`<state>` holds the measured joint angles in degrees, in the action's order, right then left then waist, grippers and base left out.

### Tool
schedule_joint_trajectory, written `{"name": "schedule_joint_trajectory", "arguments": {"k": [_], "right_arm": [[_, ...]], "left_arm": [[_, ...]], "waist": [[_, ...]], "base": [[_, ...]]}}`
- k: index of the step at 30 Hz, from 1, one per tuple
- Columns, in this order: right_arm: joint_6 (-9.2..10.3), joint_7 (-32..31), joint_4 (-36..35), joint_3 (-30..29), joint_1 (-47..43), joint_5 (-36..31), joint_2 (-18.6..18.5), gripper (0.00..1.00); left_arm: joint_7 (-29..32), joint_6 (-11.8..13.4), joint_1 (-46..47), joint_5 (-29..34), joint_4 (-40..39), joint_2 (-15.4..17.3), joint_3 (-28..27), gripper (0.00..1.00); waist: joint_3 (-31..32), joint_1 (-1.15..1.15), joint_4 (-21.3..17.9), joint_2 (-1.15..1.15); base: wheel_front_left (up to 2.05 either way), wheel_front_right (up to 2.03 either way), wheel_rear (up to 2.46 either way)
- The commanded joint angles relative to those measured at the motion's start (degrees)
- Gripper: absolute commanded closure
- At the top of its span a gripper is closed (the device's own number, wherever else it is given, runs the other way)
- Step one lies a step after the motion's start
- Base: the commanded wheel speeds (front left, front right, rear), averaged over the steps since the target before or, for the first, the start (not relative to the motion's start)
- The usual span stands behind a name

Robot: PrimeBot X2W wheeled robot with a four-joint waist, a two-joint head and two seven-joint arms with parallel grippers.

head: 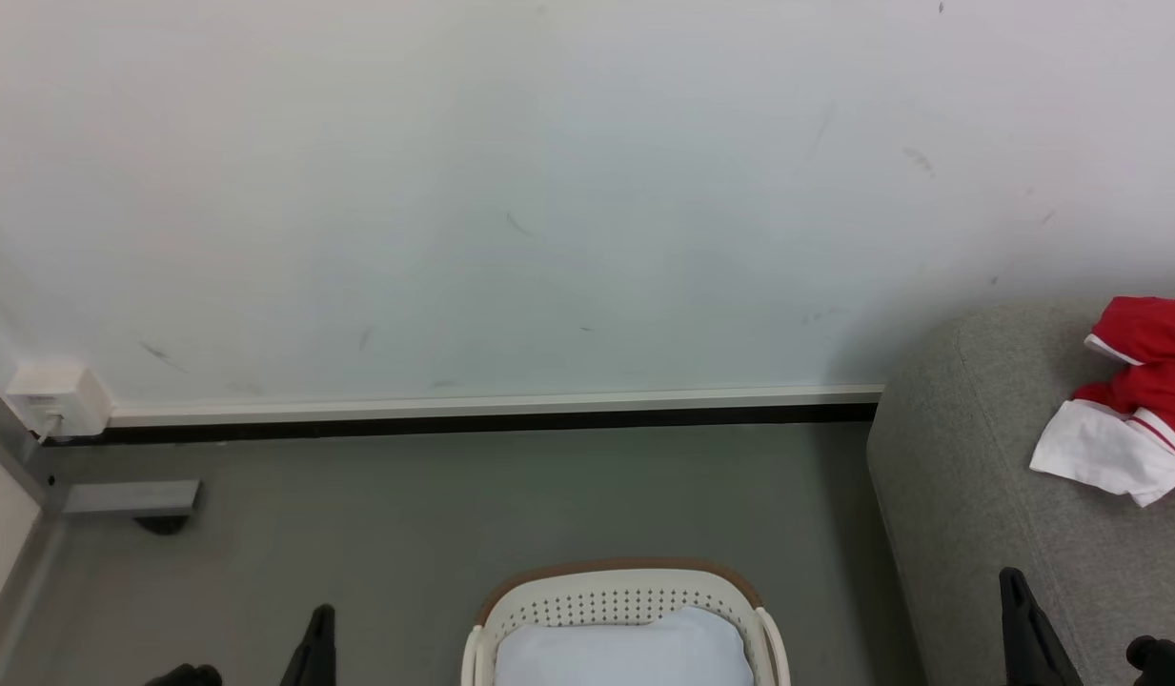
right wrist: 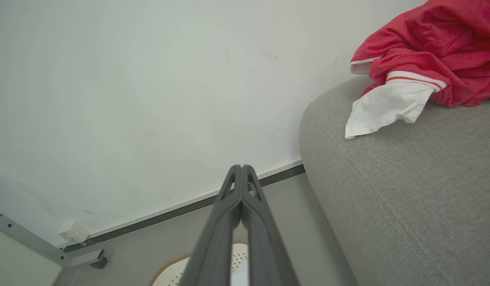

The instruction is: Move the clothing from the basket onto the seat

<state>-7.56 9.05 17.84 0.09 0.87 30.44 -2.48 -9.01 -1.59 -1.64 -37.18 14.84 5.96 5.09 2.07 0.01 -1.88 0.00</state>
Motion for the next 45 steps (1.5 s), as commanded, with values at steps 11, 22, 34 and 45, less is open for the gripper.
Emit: {"name": "schedule_joint_trajectory", "arguments": {"k": [11, 22, 34, 45], "right_arm": [[0.04, -2.7, -1.6, -1.3, 2.3, 11.2, -0.4, 1.00], [0.05, -4.9, -2.1, -2.2, 2.9, 19.8, -0.4, 1.00], [0.06, -7.1, -2.5, -3.2, 3.4, 28.2, -0.5, 1.00], [0.07, -8.8, -2.7, -3.9, 4.0, 35.1, -0.5, 1.00]], "left_arm": [[2.7, -1.2, 2.5, -10.0, -0.8, -0.4, -2.4, 1.00], [4.9, -2.0, 3.6, -17.7, -0.8, -0.8, -4.0, 1.00], [7.0, -2.8, 4.5, -25.1, -0.8, -1.2, -5.6, 1.00], [8.8, -3.5, 5.3, -31.4, -0.8, -1.6, -6.8, 1.00]], "waist": [[-0.2, -0.01, 0.2, 0.00], [-0.5, -0.01, 0.4, 0.00], [-0.7, -0.01, 0.6, 0.00], [-1.0, -0.01, 0.8, 0.00]], "base": [[0.00, 0.00, 0.00], [0.00, 0.00, 0.00], [0.00, 0.00, 0.00], [0.00, 0.00, 0.00]]}}
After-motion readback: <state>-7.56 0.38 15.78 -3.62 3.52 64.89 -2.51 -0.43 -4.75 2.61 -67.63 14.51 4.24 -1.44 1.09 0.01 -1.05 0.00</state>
